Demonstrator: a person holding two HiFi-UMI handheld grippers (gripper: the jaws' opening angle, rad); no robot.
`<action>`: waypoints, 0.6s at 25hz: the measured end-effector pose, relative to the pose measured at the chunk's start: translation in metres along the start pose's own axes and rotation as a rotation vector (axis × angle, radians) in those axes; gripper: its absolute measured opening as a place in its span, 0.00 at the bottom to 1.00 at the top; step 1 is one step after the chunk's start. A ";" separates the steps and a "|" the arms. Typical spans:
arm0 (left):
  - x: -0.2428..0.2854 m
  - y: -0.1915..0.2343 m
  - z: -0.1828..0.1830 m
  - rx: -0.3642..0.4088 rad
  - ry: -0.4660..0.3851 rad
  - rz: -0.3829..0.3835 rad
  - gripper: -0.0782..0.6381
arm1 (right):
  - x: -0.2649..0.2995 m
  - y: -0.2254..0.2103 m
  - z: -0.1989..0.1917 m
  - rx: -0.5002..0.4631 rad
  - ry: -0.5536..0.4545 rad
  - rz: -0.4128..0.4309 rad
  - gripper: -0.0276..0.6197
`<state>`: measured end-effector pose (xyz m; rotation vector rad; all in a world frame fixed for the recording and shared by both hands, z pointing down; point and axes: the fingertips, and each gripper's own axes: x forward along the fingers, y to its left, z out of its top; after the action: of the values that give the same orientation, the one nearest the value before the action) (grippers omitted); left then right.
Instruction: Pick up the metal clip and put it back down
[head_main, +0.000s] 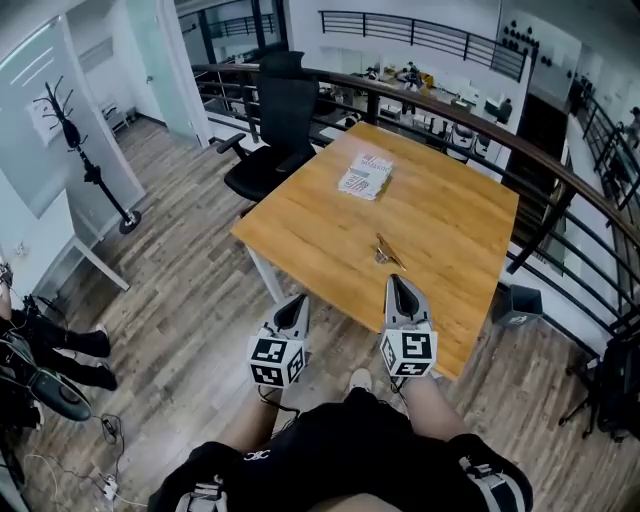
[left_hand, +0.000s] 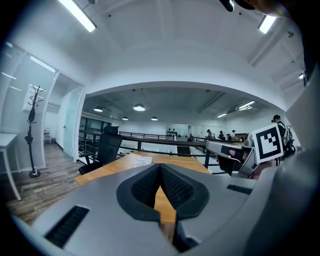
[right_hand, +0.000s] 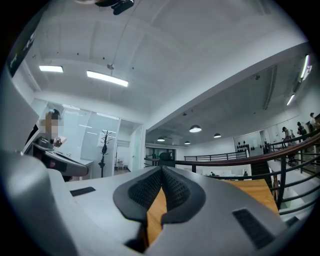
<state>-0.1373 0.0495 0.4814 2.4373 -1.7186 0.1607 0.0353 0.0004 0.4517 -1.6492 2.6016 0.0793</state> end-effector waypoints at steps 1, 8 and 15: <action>0.023 0.002 0.007 0.003 0.003 0.001 0.13 | 0.019 -0.014 0.000 0.001 0.003 0.005 0.07; 0.170 0.005 0.050 0.032 0.015 -0.010 0.13 | 0.133 -0.109 -0.004 0.021 0.016 0.026 0.07; 0.251 0.014 0.061 0.016 0.026 -0.014 0.13 | 0.196 -0.154 -0.016 0.009 0.042 0.042 0.07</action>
<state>-0.0667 -0.1987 0.4669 2.4466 -1.6950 0.2045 0.0905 -0.2427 0.4504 -1.6114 2.6636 0.0345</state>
